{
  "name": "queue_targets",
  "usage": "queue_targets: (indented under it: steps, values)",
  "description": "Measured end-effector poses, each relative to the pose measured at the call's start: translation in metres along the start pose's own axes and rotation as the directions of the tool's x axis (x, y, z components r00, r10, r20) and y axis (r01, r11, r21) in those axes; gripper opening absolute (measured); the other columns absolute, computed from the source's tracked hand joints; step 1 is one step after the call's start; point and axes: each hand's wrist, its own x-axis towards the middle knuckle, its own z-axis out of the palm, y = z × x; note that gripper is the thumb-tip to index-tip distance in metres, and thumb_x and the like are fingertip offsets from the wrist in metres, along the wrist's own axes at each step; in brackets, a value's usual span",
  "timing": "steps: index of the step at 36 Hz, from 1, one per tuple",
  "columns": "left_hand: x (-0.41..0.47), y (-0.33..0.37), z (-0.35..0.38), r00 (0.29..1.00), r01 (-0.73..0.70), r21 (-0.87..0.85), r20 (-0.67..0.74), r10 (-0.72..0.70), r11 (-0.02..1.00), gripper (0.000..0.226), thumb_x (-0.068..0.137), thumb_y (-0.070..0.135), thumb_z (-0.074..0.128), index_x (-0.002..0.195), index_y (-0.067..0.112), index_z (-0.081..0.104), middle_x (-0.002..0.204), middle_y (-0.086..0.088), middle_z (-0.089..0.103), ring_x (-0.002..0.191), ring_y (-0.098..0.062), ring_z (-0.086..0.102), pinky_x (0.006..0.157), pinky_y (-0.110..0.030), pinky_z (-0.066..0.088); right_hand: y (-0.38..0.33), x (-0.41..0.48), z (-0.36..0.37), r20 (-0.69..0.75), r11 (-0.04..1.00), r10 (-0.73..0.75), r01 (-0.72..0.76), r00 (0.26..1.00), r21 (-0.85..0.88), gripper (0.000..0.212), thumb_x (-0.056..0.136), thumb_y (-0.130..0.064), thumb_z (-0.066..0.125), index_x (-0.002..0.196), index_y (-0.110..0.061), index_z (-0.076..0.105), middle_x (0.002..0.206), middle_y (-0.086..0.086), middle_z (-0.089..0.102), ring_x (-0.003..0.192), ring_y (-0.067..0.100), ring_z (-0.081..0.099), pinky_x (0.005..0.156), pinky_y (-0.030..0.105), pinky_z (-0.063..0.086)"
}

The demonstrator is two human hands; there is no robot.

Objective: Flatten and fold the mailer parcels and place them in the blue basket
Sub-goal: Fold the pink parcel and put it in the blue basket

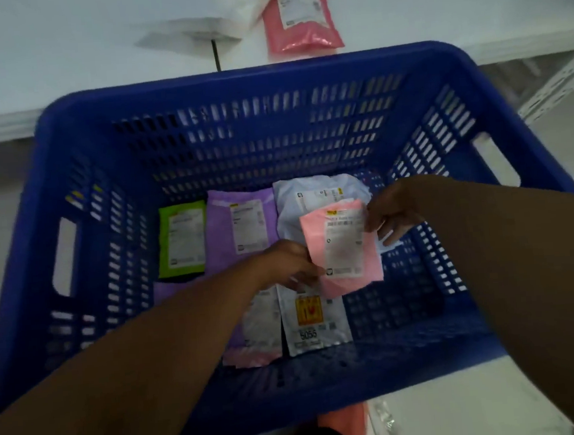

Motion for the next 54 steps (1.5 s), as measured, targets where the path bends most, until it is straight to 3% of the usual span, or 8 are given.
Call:
queue_targets:
  steps: [4, 9, 24, 40, 45, 49, 51, 54]
  values:
    - [0.013, -0.011, 0.027, 0.999, 0.052, -0.074, -0.005, -0.053, 0.996, 0.024, 0.080, 0.017, 0.082, 0.099, 0.004, 0.074, 0.097, -0.023, 0.073, 0.075, -0.026, 0.069, 0.061, -0.025, 0.052, 0.034, 0.018, 0.009, -0.083, 0.999, 0.046, -0.043, 0.996, 0.029, 0.013, 0.092, 0.002, 0.061, 0.105, 0.001, 0.061, 0.090, 0.014, 0.063, 0.074, 0.022, 0.062, 0.070, 0.040, 0.059]
    - [0.023, -0.018, 0.049, 0.997, 0.076, -0.013, -0.029, -0.077, 0.997, 0.022, 0.083, 0.010, 0.079, 0.099, -0.003, 0.073, 0.096, -0.026, 0.072, 0.062, -0.023, 0.066, 0.056, -0.026, 0.055, 0.077, 0.032, 0.021, -0.091, 0.989, 0.144, -0.139, 0.985, 0.058, 0.013, 0.089, -0.008, 0.069, 0.098, 0.000, 0.063, 0.071, 0.013, 0.063, 0.071, 0.024, 0.064, 0.063, 0.039, 0.060]
    - [0.038, -0.035, 0.080, 0.985, 0.174, -0.040, 0.004, -0.174, 0.984, 0.030, 0.097, 0.018, 0.064, 0.100, -0.011, 0.069, 0.090, -0.024, 0.073, 0.066, -0.031, 0.066, 0.051, -0.029, 0.052, 0.101, 0.024, 0.022, 0.035, 0.988, 0.153, -0.154, 0.988, 0.016, 0.035, 0.090, -0.017, 0.068, 0.124, -0.009, 0.061, 0.110, 0.015, 0.073, 0.102, 0.032, 0.069, 0.091, 0.054, 0.055]
    - [0.046, -0.037, 0.081, 0.986, 0.161, -0.038, -0.046, -0.162, 0.986, 0.038, 0.097, 0.025, 0.064, 0.089, -0.011, 0.069, 0.075, -0.021, 0.073, 0.050, -0.028, 0.065, 0.054, -0.036, 0.058, 0.096, 0.023, 0.030, 0.073, 0.965, 0.186, -0.168, 0.980, -0.199, 0.049, 0.103, -0.018, 0.052, 0.149, -0.008, 0.038, 0.151, 0.018, 0.041, 0.135, 0.033, 0.045, 0.111, 0.047, 0.039]
    - [0.040, -0.033, 0.084, 0.989, 0.087, 0.209, -0.139, -0.059, 0.974, 0.042, 0.090, 0.038, 0.070, 0.080, -0.002, 0.070, 0.062, -0.016, 0.070, 0.049, -0.027, 0.066, 0.054, -0.036, 0.058, 0.095, 0.022, 0.024, 0.029, 0.960, 0.160, -0.149, 0.987, -0.236, 0.050, 0.103, -0.019, 0.052, 0.148, -0.004, 0.037, 0.151, 0.021, 0.041, 0.128, 0.033, 0.048, 0.106, 0.044, 0.040]
    - [0.037, -0.026, 0.085, 0.915, -0.091, 0.773, -0.184, 0.359, 0.628, 0.038, 0.092, 0.050, 0.059, 0.079, 0.016, 0.068, 0.080, -0.004, 0.069, 0.070, -0.018, 0.063, 0.062, -0.026, 0.042, 0.095, 0.021, 0.021, 0.042, 0.978, 0.138, -0.130, 0.989, -0.165, 0.042, 0.102, -0.021, 0.055, 0.139, -0.003, 0.049, 0.127, 0.018, 0.059, 0.106, 0.029, 0.057, 0.104, 0.046, 0.045]
    - [0.039, -0.025, 0.087, 0.825, -0.165, 0.892, -0.109, 0.554, 0.421, 0.035, 0.093, 0.050, 0.054, 0.085, 0.019, 0.066, 0.089, -0.002, 0.069, 0.083, -0.021, 0.065, 0.065, -0.028, 0.042, 0.096, 0.021, 0.023, 0.056, 0.990, 0.105, -0.099, 0.993, -0.097, 0.037, 0.099, -0.020, 0.059, 0.131, -0.003, 0.056, 0.107, 0.013, 0.064, 0.098, 0.027, 0.062, 0.102, 0.046, 0.049]
    - [0.048, -0.027, 0.089, 0.637, -0.382, 0.916, 0.161, 0.754, 0.127, 0.031, 0.082, 0.038, 0.066, 0.103, 0.016, 0.070, 0.103, -0.007, 0.068, 0.098, -0.028, 0.064, 0.080, -0.035, 0.050, 0.092, 0.016, 0.028, 0.100, 0.999, 0.044, -0.046, 0.994, 0.016, 0.037, 0.097, -0.018, 0.061, 0.130, -0.002, 0.057, 0.115, 0.015, 0.066, 0.109, 0.028, 0.063, 0.104, 0.050, 0.048]
